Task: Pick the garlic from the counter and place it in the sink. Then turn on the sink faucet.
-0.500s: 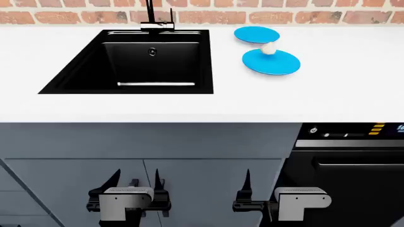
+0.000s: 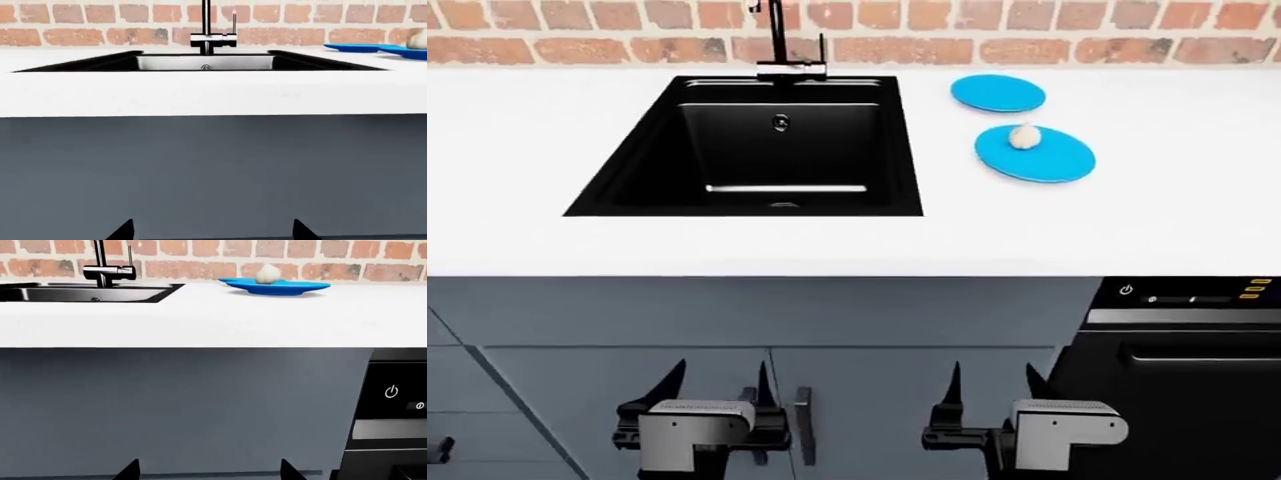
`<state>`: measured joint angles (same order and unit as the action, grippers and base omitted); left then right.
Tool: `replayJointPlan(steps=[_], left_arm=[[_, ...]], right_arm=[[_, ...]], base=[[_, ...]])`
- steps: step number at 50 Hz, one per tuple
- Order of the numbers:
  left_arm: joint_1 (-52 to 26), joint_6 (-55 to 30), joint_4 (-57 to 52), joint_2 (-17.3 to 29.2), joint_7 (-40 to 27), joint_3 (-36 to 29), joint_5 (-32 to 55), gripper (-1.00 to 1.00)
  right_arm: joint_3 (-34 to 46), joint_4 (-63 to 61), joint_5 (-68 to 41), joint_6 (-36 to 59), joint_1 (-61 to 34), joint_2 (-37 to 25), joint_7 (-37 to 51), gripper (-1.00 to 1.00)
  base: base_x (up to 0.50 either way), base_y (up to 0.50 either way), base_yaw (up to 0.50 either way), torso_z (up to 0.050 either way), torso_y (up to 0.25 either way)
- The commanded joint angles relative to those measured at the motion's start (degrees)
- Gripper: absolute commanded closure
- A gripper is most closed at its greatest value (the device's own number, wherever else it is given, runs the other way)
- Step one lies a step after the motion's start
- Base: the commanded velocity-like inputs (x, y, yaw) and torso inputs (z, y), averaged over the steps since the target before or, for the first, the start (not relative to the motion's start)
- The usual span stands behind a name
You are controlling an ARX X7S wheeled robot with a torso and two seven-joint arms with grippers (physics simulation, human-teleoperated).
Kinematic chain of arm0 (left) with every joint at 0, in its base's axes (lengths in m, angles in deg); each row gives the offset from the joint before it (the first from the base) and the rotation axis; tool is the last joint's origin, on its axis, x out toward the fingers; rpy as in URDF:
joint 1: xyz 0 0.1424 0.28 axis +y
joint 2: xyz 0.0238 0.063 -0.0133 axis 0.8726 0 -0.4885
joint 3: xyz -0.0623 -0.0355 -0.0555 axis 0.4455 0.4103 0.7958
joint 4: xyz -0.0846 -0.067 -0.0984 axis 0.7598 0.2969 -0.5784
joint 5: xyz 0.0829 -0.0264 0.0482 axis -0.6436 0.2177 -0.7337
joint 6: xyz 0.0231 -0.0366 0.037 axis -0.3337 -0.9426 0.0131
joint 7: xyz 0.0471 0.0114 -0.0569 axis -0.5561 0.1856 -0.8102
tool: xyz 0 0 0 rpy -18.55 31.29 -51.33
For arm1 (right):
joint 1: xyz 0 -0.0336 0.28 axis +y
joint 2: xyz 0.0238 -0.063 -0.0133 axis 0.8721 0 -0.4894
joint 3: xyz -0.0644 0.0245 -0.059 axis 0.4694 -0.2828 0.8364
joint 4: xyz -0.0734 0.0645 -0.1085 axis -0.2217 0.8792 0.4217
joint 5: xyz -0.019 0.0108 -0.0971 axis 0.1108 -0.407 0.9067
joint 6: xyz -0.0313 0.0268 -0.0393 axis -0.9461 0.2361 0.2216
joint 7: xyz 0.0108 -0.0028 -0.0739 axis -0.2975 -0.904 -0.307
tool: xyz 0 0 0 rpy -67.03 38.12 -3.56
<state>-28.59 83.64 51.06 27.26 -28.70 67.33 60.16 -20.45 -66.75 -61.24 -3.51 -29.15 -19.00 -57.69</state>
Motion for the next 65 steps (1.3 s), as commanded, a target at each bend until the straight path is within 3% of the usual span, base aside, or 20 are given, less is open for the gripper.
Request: replayJointPlan(steps=[1,19,29,30,33,36,39,40,44,46,48,50,52,54,56,58,59,61,62,65], left_arm=[[0.2,-0.4,-0.7,1.4,-1.2,-1.1,0.9,-1.00],[-0.1,0.3,0.5,2.4,-2.5,-2.3,2.2,-1.00],[0.1,-1.7,-1.3,2.8,-3.3,-2.1,4.2,-1.00],[-0.5,-6.1,-2.8,2.8,-5.6,-2.2,2.6,-1.00],[-2.1,-25.0,-21.0,5.1,-6.1,-2.4,5.6,-1.00],[-16.2,-50.8,-44.0,7.2,-8.6,2.6,12.3,-1.00],[-24.4,-75.7,-50.2,5.8,-9.4,7.1,15.8,-1.00],[-26.1,-79.7,-52.3,4.7,-8.3,9.2,17.8,-1.00],[-31.3,-88.8,-57.0,4.0,-9.4,10.4,19.5,-1.00],[-33.3,-90.5,-56.2,4.7,-13.9,13.0,27.4,-1.00],[-37.1,-90.5,-51.8,9.2,-31.1,17.8,44.6,-1.00],[-42.2,-90.4,-46.5,12.5,-48.2,18.6,61.8,-1.00],[-47.3,-89.4,-41.6,14.2,-61.6,18.0,79.0,-1.00],[-56.4,-86.7,-33.2,16.7,-68.7,14.0,96.2,-1.00],[-63.3,-88.7,-28.7,18.5,-64.1,10.4,89.8,-1.00],[-67.0,-84.9,-23.1,20.3,-51.1,5.8,77.6,-1.00],[-70.8,-79.6,-15.3,23.3,-42.5,-2.7,69.0,-1.00],[-74.8,-72.6,-7.2,23.9,-31.5,-7.4,59.3,-1.00],[-77.1,-71.2,-3.0,23.9,-28.5,-9.4,57.0,-1.00],[-85.9,-60.9,15.4,22.6,-17.0,-18.2,45.6,-1.00]], right_arm=[[1.5,0.3,-1.1,0.1,0.0,-1.0,1.7,-1.00],[2.8,0.8,-1.9,-0.3,-0.3,-1.9,4.0,-1.00],[3.1,-2.2,-2.4,3.2,-0.5,-2.5,5.7,-1.00],[2.6,-4.1,-3.6,6.0,-0.7,-2.8,5.6,-1.00],[1.6,-23.3,-8.1,28.9,-3.2,-6.5,5.4,-1.00],[-4.1,-45.9,-17.0,54.7,-16.6,-9.9,7.5,-1.00],[-7.6,-53.1,-21.0,78.6,-25.4,-9.1,9.2,-1.00],[-13.5,-55.2,-26.4,84.7,-27.9,-6.6,4.5,-1.00],[-15.6,-57.6,-30.4,90.2,-32.2,-7.6,9.2,-1.00],[-18.2,-56.9,-44.6,90.2,-33.2,-10.5,19.3,-1.00],[-21.4,-54.2,-61.8,90.2,-36.0,-14.5,35.2,-1.00],[-22.7,-50.5,-79.0,89.5,-40.1,-17.6,50.3,-1.00],[-18.3,-46.7,-96.1,85.6,-44.7,-21.5,62.5,-1.00],[-12.2,-38.4,-99.8,84.5,-53.1,-22.7,66.2,-1.00],[-10.1,-32.0,-94.4,84.9,-59.4,-21.7,61.8,-1.00],[-4.8,-26.6,-83.4,84.1,-64.7,-22.0,48.4,-1.00],[2.7,-20.4,-74.8,78.5,-68.6,-22.7,39.8,-1.00],[9.0,-11.5,-63.0,72.1,-73.3,-22.6,25.9,-1.00],[9.1,-6.7,-60.3,68.5,-75.0,-21.4,23.8,-1.00],[22.8,14.8,-45.2,58.6,-85.5,-19.0,10.0,-1.00]], base=[[0.00,0.50,0.00,0.050,0.033],[0.00,0.45,0.00,0.050,0.032],[0.00,0.00,0.00,0.050,0.031],[0.00,0.00,0.00,0.000,0.000],[0.00,0.00,0.00,0.000,0.000],[0.00,0.00,0.00,0.000,0.000],[0.00,0.00,0.00,0.000,0.000],[0.00,0.00,0.00,0.000,0.000],[0.00,0.00,0.00,0.000,0.000],[0.00,0.00,0.00,0.000,0.000],[0.00,0.00,0.00,0.000,0.000],[0.00,0.00,0.00,0.000,0.000],[0.00,0.00,0.00,0.000,0.000],[0.00,0.00,0.00,0.000,0.000],[0.00,0.00,0.00,0.000,0.000],[0.00,0.00,0.00,0.000,0.000],[0.00,0.00,0.00,0.000,0.000],[0.00,0.00,0.00,0.000,0.000],[0.00,0.00,0.00,0.000,0.000],[0.00,0.00,0.00,0.000,0.000]])
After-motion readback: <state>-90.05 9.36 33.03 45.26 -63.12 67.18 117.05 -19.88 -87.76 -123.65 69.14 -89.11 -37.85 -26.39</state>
